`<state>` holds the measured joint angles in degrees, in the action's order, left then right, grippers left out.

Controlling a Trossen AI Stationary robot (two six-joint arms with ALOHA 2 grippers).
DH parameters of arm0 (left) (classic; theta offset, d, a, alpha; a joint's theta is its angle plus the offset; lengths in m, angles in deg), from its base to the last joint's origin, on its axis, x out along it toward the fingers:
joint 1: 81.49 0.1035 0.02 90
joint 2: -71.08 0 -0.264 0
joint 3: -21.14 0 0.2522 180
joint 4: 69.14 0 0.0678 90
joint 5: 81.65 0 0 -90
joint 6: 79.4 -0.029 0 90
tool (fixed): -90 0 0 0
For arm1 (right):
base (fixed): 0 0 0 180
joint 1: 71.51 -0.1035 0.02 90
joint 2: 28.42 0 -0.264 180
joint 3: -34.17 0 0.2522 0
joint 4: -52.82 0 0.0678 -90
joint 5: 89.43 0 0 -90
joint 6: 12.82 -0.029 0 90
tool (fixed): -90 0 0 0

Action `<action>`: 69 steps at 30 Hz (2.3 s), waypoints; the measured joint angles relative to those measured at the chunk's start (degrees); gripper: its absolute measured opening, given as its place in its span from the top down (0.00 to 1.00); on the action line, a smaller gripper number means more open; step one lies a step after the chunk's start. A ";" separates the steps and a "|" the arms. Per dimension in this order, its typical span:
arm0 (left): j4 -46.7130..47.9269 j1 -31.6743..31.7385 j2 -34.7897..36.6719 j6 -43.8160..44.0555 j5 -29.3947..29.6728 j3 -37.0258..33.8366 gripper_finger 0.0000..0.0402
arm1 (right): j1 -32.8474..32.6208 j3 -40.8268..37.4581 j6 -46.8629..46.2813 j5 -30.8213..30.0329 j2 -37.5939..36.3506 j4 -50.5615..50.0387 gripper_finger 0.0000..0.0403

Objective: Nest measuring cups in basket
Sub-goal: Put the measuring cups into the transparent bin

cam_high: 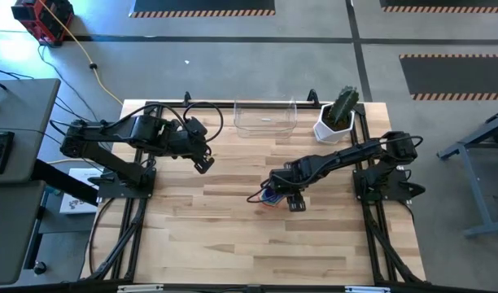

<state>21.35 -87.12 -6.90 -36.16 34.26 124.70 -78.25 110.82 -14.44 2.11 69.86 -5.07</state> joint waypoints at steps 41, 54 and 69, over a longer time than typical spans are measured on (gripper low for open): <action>0.11 -0.02 0.00 -1.90 -0.01 0.00 0.71 | -0.01 0.00 -9.07 -0.25 -0.09 0.82 0.70; 0.09 -0.02 0.00 -1.95 1.70 0.00 0.71 | 1.61 0.00 -11.66 -2.17 -0.51 3.93 0.70; 0.02 2.84 0.00 -1.53 1.70 0.01 0.71 | 13.16 8.10 -8.44 -9.50 -7.85 6.12 0.70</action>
<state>21.37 -84.28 -6.90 -37.69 35.96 124.71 -65.09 118.92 -22.88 -7.39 62.01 1.06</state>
